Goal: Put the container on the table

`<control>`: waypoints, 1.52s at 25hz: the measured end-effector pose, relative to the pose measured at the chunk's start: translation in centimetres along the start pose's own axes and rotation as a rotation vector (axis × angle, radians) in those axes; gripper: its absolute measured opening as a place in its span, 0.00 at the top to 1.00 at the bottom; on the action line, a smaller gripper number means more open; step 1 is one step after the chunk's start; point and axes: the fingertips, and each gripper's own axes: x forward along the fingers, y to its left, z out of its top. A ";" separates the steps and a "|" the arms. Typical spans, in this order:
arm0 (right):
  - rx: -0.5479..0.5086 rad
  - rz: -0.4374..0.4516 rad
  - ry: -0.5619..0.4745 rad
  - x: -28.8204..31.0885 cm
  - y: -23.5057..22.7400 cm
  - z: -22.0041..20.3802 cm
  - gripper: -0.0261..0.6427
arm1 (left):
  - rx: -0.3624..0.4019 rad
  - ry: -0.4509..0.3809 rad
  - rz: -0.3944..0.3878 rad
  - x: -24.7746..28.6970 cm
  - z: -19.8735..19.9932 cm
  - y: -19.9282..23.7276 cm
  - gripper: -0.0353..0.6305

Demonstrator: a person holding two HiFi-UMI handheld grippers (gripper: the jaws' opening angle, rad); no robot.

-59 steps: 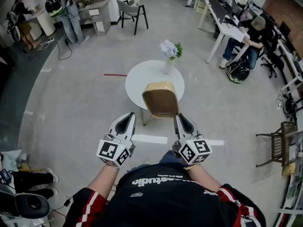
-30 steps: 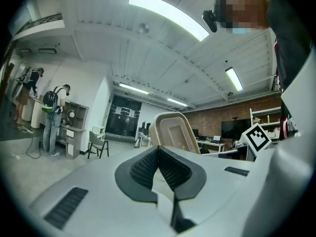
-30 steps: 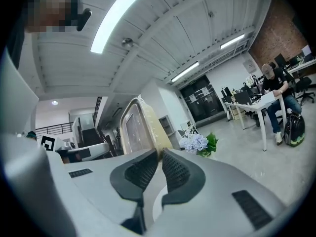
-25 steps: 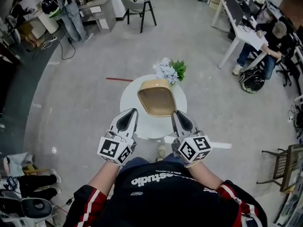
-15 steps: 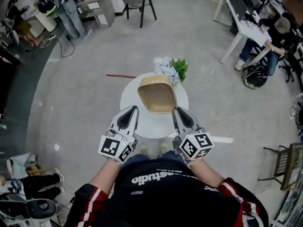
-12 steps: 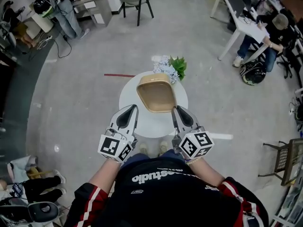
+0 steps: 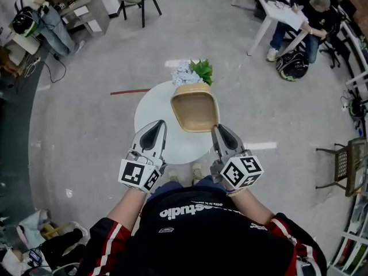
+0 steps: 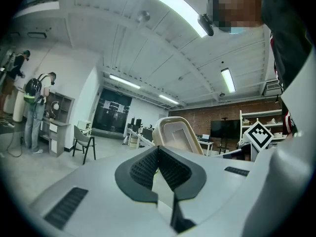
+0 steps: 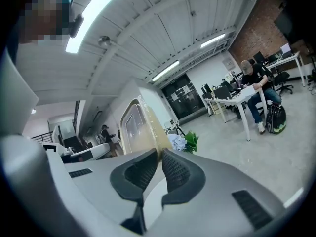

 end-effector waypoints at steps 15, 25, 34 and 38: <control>0.165 -0.226 0.017 -2.9 -7.0 -4.1 0.89 | 0.052 -0.025 -0.172 4.3 -4.0 -3.3 0.91; 0.365 -0.329 0.127 -1.9 -13.0 -11.7 0.89 | 0.050 0.030 -0.186 7.1 -11.3 -3.6 0.91; 0.584 -0.433 0.247 -0.1 -19.0 -19.5 0.89 | 0.039 0.113 -0.183 8.6 -17.0 -2.8 0.91; 0.657 -0.470 0.289 0.9 -21.3 -23.1 0.89 | 0.026 0.146 -0.171 9.2 -19.0 -2.2 0.91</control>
